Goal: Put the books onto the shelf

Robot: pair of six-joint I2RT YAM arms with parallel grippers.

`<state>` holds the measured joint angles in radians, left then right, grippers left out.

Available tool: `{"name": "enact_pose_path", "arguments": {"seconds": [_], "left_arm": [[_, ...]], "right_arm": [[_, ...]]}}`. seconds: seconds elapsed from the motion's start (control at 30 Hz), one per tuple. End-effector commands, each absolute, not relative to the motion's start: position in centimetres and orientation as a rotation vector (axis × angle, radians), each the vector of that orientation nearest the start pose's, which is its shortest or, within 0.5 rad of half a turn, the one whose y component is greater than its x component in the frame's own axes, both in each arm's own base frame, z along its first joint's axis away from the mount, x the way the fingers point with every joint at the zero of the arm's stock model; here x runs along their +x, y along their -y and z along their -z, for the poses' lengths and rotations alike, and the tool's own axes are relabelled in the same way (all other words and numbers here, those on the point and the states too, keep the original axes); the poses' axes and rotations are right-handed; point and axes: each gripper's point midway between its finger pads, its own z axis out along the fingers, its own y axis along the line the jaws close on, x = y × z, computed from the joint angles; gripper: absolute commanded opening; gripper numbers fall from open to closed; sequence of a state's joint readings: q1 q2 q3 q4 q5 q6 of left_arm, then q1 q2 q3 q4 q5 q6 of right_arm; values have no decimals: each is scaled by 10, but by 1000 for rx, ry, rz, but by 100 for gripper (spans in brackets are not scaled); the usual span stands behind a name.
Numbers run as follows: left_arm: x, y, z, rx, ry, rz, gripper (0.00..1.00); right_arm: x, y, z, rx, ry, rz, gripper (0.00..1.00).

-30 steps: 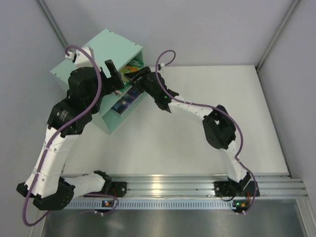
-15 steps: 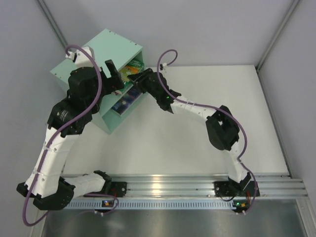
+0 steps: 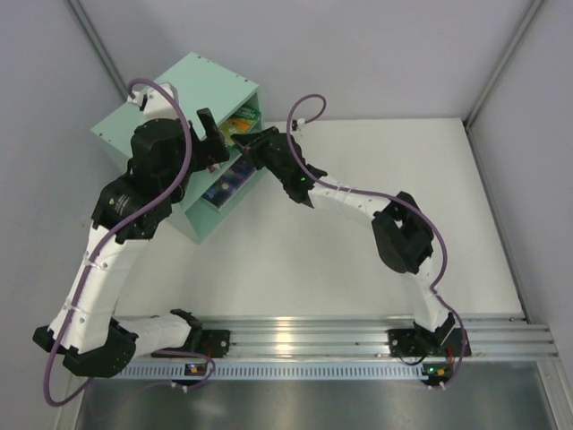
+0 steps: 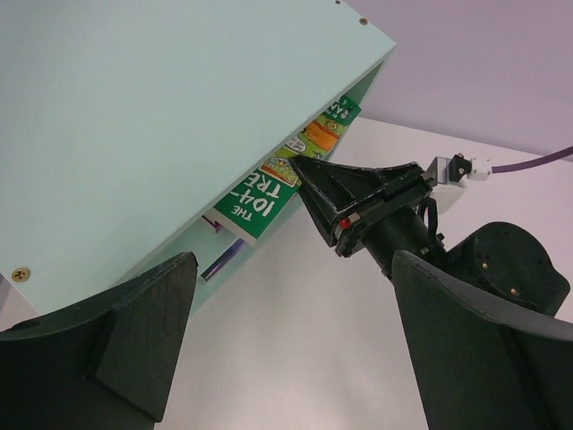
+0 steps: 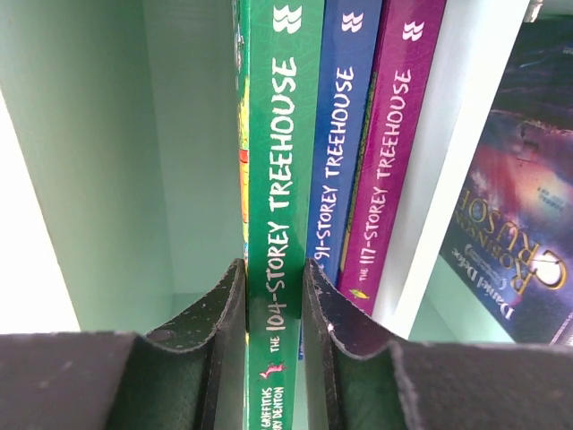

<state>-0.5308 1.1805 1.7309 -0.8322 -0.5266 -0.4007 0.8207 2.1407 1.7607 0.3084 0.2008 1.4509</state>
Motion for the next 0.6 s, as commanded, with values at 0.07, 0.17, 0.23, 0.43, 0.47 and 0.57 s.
{"name": "enact_pose_path", "arguments": {"seconds": [0.07, 0.17, 0.23, 0.43, 0.47, 0.57], "left_arm": [[307, 96, -443, -236, -1776, 197, 95], [308, 96, -441, -231, -1781, 193, 95], [309, 97, -441, -227, -1783, 194, 95], [308, 94, -438, -227, -1784, 178, 95], [307, 94, -438, -226, -1785, 174, 95], [308, 93, -437, -227, -1785, 171, 95]], "right_arm": [[459, -490, -337, 823, -1515, -1618, 0], [464, -494, -341, 836, -1499, -1628, 0], [467, -497, -341, 841, -1497, -1628, 0], [475, -500, -339, 862, -1490, -1606, 0], [475, -500, -337, 867, -1494, -1596, 0], [479, -503, -333, 871, -1498, -1597, 0]]}}
